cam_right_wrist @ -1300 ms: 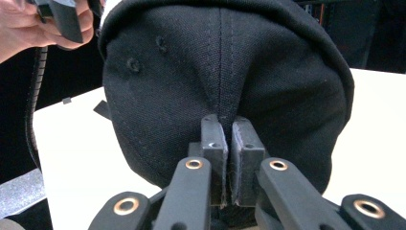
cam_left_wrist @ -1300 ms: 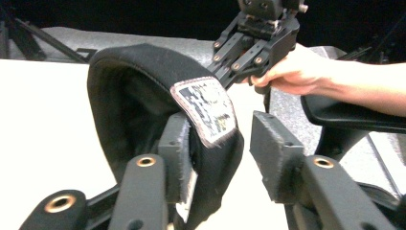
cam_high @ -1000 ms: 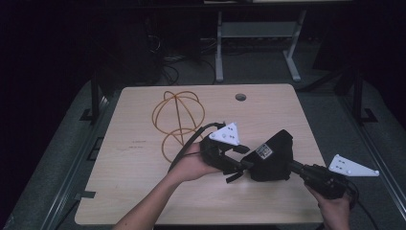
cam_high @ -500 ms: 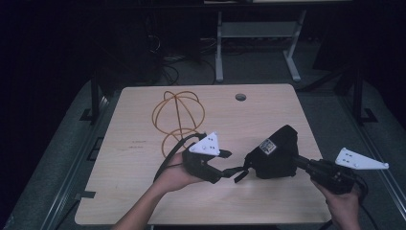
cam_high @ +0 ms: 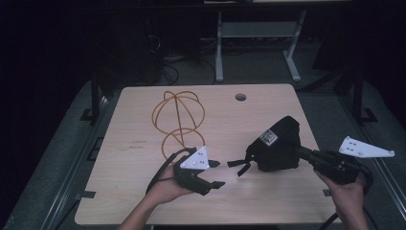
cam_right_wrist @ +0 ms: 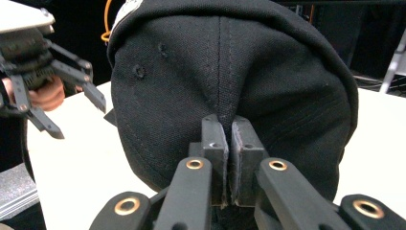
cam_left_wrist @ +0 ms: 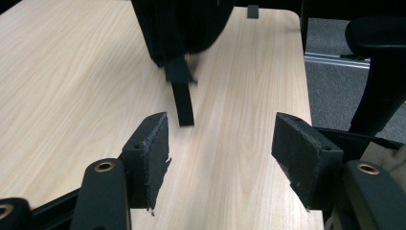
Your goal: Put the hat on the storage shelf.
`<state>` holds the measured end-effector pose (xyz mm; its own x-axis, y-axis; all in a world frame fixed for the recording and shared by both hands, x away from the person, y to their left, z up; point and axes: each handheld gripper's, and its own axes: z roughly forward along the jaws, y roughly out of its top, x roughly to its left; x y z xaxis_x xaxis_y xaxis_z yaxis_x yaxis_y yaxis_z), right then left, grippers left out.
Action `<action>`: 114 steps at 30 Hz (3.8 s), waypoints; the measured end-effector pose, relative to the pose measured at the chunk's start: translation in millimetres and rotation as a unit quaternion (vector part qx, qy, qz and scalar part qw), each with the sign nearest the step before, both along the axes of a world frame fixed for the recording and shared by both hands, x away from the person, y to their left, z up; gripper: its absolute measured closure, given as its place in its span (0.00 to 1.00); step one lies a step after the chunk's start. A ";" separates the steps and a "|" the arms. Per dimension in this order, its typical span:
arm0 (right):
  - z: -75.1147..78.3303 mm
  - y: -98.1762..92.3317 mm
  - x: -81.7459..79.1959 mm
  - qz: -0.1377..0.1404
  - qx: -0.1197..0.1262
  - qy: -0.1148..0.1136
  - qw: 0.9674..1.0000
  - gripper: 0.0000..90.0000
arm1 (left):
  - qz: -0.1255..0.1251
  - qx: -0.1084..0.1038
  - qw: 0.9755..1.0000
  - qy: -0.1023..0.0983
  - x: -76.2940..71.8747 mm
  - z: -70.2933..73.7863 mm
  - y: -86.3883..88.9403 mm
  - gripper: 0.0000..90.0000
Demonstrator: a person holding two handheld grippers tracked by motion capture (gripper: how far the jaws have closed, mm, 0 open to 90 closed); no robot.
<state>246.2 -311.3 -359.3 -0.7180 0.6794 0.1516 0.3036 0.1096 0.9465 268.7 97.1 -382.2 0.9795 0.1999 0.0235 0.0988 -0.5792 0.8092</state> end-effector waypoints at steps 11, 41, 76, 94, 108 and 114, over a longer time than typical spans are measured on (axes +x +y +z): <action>18.3 0.4 12.0 0.004 -0.011 0.004 1.000 0.96 | 0.018 0.018 1.000 0.008 -2.2 -25.0 11.8 0.30; 61.7 22.7 36.5 0.038 -0.021 -0.007 0.999 0.96 | 0.030 0.023 0.999 -0.002 -5.1 -41.7 19.9 0.29; 112.6 78.6 71.0 0.087 -0.037 -0.017 0.995 0.96 | 0.037 0.021 0.999 -0.004 -2.9 -43.3 24.5 0.26; 138.8 122.2 84.9 0.126 -0.050 -0.029 0.990 0.96 | 0.040 0.009 0.999 0.013 -4.5 -44.2 24.8 0.26; 154.7 162.6 100.6 0.163 -0.073 -0.016 0.984 0.95 | 0.028 0.010 1.000 -0.002 -1.7 -42.7 27.0 0.26; 159.4 180.8 112.6 0.172 -0.081 -0.005 0.982 0.95 | 0.028 0.007 1.000 0.002 -3.9 -43.4 25.4 0.26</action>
